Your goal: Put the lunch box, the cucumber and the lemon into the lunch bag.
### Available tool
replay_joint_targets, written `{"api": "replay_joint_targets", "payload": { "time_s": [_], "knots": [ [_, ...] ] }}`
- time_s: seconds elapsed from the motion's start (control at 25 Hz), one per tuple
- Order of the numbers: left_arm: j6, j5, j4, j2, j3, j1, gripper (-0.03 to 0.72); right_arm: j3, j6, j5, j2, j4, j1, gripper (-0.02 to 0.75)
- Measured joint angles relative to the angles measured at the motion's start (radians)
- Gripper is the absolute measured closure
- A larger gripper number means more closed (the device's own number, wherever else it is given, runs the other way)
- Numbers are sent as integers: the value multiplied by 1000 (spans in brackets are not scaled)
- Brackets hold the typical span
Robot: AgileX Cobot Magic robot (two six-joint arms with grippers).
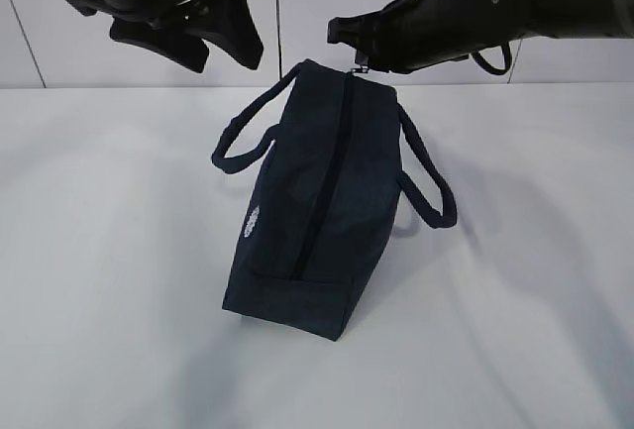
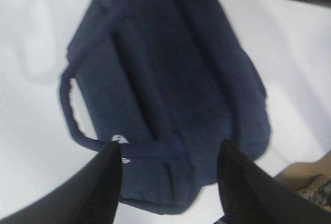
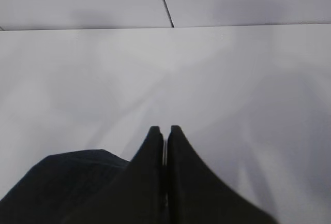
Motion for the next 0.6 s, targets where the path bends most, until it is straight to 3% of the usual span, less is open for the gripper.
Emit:
{"api": "replay_joint_targets", "payload": {
  "time_s": [0.2,0.6],
  "knots": [
    [-2,122,-52,122,-127,55,281,0,0,6,0,0,0,738],
    [15,226,-176,310,-300,63,281,-2,0,6,0,0,0,738]
  ]
}}
